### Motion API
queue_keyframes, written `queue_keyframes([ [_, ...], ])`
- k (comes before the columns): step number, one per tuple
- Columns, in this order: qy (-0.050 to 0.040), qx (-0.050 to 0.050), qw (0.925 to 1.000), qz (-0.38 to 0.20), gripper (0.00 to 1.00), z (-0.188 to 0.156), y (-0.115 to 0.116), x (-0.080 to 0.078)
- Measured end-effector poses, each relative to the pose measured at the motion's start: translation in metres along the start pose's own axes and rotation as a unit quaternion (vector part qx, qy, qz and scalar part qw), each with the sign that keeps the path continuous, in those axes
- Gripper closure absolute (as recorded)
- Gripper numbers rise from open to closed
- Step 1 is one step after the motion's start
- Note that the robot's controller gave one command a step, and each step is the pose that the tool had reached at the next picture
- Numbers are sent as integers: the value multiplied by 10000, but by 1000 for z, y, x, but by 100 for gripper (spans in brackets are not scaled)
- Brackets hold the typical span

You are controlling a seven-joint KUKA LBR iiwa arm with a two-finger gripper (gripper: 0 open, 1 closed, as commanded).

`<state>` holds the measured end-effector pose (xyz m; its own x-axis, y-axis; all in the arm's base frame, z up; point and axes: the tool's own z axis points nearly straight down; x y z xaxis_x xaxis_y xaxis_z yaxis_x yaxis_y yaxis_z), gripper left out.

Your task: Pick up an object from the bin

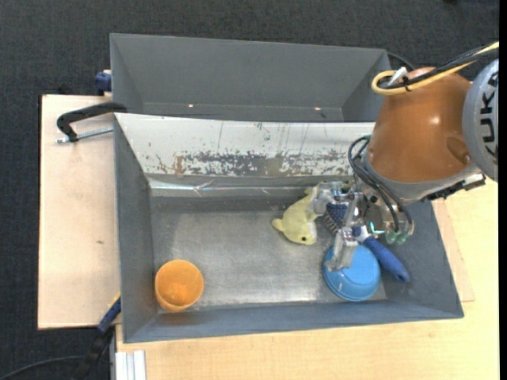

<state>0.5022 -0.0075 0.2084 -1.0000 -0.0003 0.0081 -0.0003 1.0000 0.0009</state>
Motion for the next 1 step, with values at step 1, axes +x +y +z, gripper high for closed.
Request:
queue_keyframes([
  [1, -50, 2, 9997, -252, 0, 141, -8, -82],
])
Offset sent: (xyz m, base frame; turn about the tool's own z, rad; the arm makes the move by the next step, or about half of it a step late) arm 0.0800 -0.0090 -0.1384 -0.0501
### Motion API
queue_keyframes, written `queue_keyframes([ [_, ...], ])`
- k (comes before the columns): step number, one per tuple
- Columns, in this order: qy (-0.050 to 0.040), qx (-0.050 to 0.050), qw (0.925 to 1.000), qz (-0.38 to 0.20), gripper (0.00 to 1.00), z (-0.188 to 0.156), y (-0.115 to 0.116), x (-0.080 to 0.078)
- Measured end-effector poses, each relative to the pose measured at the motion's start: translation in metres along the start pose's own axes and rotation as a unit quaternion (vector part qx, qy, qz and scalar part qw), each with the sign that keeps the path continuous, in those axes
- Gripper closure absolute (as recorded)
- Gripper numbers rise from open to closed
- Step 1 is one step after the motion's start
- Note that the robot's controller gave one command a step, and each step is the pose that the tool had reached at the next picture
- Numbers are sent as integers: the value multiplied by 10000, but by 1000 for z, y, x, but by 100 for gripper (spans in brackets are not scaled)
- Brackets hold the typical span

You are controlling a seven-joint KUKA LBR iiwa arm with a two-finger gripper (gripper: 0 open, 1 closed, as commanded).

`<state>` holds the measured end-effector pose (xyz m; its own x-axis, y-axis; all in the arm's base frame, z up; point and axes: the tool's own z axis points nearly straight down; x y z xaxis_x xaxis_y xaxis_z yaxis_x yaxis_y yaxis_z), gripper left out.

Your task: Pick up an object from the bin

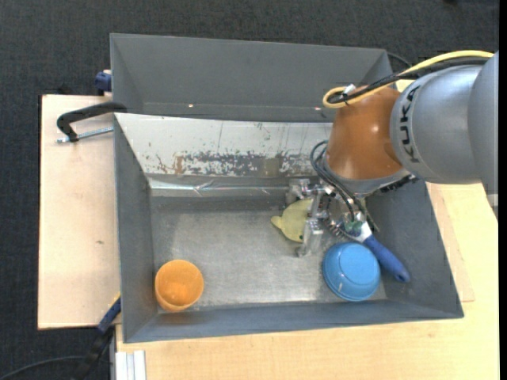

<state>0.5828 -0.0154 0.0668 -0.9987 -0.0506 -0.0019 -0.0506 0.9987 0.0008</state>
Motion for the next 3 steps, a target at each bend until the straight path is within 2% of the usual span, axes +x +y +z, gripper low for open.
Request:
queue_keyframes([
  [1, 5, -3, 9996, 279, 0, -36, -1, 21],
  [2, -30, 3, 9987, 516, 0, -34, -28, 2],
  [3, -13, 1, 9930, -1179, 0, -4, -17, -12],
])
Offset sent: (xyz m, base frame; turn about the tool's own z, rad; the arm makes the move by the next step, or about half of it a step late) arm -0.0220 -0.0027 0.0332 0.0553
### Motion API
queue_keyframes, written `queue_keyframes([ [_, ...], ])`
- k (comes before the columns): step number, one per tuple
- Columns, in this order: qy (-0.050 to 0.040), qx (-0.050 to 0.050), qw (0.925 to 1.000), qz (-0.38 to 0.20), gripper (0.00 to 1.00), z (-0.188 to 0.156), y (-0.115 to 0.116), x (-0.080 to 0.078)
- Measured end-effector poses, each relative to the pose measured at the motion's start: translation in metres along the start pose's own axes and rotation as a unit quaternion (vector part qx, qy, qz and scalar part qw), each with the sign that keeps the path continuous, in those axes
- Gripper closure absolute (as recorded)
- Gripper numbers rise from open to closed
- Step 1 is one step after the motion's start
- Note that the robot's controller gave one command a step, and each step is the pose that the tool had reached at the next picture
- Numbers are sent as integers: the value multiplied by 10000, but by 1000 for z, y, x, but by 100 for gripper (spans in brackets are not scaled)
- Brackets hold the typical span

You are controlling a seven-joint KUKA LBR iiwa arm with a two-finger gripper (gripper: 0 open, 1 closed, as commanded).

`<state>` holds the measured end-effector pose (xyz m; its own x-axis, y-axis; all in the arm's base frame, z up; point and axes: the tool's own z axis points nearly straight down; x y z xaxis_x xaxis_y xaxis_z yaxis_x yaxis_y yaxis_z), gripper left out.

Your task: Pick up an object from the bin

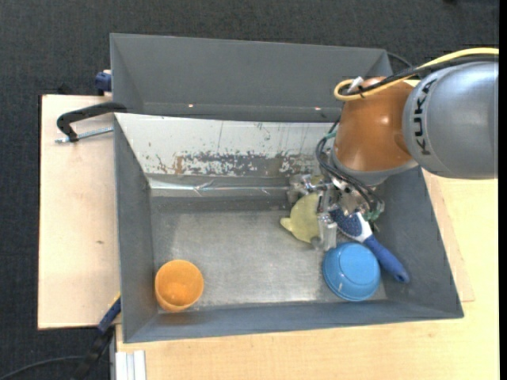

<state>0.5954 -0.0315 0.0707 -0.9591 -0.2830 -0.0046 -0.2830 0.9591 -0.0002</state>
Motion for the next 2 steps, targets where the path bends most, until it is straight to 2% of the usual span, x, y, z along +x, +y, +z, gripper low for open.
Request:
queue_keyframes([
  [1, -8, 2, 10000, 6, 0, -2, 0, -2],
  [2, -5, 5, 10000, 10, 100, -3, 0, -2],
])
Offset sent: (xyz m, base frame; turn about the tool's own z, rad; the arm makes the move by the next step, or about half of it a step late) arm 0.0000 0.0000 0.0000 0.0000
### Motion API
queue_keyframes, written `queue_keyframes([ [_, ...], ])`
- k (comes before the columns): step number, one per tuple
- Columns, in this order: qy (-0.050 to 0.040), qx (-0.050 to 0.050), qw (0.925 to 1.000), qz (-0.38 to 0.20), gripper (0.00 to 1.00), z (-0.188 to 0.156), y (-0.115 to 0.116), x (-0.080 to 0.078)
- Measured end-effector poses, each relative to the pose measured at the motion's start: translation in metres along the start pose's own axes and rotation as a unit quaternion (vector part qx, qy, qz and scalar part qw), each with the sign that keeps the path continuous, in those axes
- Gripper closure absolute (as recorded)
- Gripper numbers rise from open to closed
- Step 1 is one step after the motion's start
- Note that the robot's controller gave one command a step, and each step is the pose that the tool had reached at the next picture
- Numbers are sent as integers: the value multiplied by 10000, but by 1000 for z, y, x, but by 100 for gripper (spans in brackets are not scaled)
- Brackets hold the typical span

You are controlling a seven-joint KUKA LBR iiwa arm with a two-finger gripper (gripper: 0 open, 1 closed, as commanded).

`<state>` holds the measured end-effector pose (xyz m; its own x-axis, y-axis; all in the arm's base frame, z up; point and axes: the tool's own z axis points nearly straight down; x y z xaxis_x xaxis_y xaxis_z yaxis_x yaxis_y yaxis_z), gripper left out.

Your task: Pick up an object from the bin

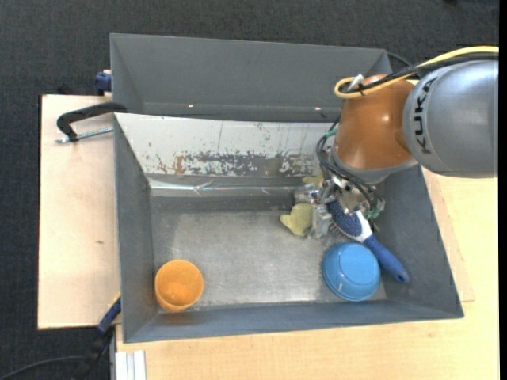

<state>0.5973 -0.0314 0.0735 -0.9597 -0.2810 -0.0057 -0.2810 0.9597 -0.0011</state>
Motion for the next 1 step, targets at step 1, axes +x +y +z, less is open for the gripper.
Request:
queue_keyframes([
  [1, -44, 15, 10000, 8, 100, -73, 0, -4],
])
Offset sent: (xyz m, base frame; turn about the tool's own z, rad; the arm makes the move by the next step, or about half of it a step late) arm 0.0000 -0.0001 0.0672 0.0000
